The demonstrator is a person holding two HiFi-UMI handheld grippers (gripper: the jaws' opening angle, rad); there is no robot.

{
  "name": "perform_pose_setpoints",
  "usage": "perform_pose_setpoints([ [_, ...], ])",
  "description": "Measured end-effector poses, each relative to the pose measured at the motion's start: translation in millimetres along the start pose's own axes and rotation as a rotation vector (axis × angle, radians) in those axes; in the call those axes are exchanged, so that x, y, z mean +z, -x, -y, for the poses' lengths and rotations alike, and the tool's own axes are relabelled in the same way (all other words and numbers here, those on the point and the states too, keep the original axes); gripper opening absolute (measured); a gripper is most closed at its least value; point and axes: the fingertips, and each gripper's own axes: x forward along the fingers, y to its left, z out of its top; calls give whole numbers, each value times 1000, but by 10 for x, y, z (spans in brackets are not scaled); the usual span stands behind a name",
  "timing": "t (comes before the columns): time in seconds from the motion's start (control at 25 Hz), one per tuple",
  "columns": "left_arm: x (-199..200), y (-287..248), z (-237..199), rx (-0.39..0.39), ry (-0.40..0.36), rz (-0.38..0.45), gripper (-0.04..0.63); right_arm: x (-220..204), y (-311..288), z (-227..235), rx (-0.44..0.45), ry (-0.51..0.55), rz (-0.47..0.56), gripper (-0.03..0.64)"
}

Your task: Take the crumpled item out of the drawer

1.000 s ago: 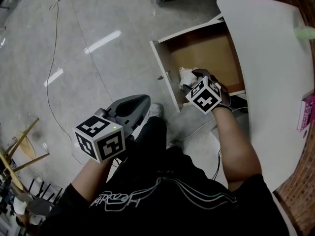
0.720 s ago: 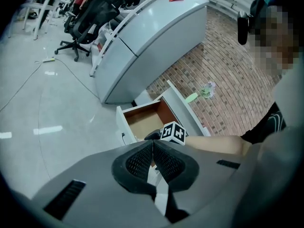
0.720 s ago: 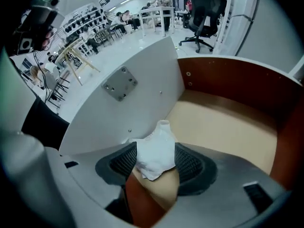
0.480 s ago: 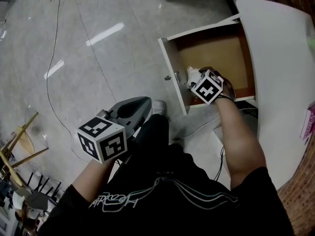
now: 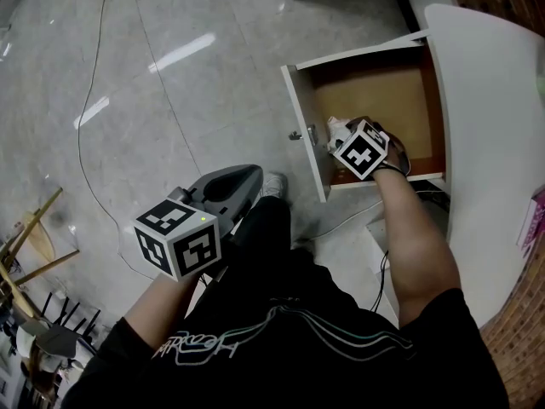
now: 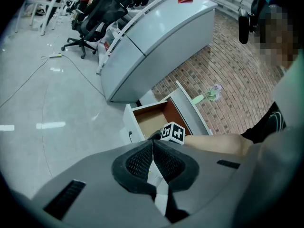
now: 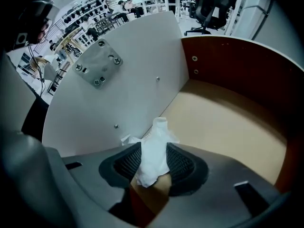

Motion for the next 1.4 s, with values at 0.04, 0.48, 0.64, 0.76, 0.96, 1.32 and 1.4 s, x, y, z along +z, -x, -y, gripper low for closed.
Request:
perform_pose_setpoints([
  [0.04,3,-4,-6,0,1,0,23,6,-1,14,-4,-5,3,170],
  [0.48,18,4,-53,10,7,11,23,32,48,90,-25,-21,1,57],
  [0.64,32,-12,-31,15,-2,14,23,59,110,96,-36,-22,22,52],
  [0.76,58,0,9,23,-9,26,23,66,164,105,-42,-30,38,51],
  [0.96,39,57,113,38,-31,43,23,132,353,68,-47,-62,95,51],
  [1.32,-34,166,543,34,-67,94,23,188,1002,-111,-114,-55,235,51],
  [1.4,-77,221,680,31,-82,98,23,179,1201,-197,-119,-60,272,51],
])
